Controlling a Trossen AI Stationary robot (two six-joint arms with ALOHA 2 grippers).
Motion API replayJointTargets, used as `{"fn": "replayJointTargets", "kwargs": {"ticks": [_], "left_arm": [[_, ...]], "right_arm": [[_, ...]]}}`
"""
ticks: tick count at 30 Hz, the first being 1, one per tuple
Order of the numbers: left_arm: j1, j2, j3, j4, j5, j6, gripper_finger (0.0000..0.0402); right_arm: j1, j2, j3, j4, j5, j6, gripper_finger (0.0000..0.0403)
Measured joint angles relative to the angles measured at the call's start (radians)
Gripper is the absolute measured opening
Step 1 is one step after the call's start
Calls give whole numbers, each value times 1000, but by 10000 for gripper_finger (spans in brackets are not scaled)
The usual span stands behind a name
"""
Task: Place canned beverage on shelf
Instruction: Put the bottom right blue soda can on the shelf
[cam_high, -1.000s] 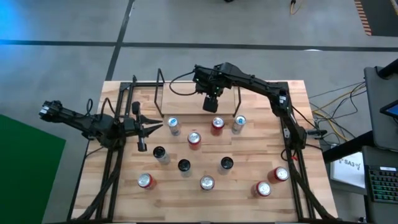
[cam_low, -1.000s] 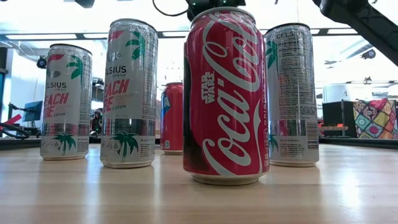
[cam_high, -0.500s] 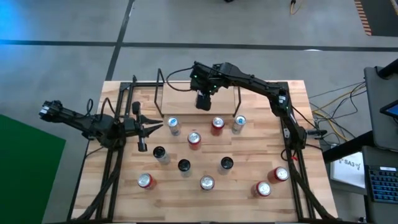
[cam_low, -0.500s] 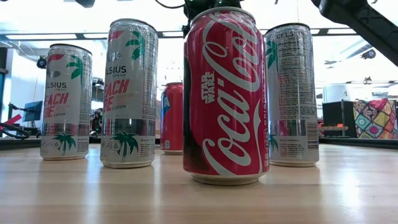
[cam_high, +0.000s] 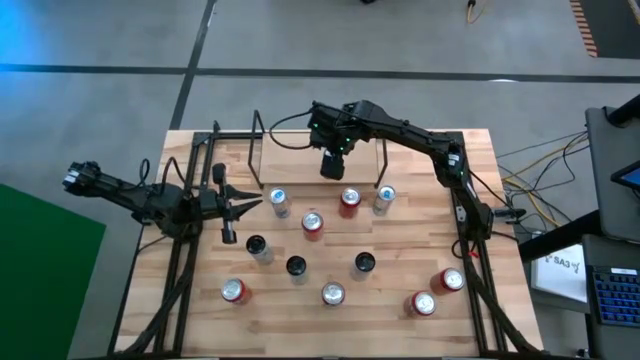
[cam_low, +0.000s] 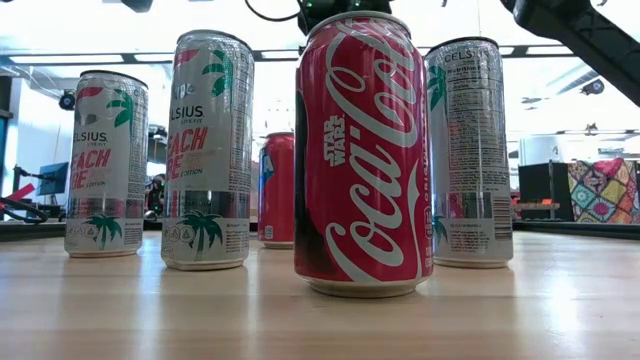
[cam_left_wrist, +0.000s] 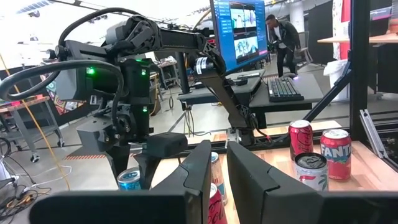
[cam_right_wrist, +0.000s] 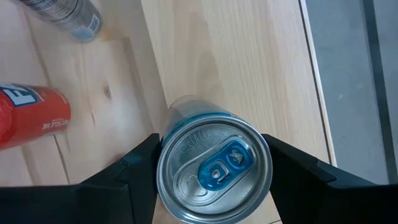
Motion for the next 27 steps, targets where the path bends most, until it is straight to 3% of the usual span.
{"fn": "replayJointTargets", "kwargs": {"ticks": [24,27], "left_arm": [[0,0,0,0,0,0,37],[0,0,0,0,0,0,37]], "right_arm": [[-9,0,-97,19,9,26,227],[-9,0,-97,35,11,22,245]]}}
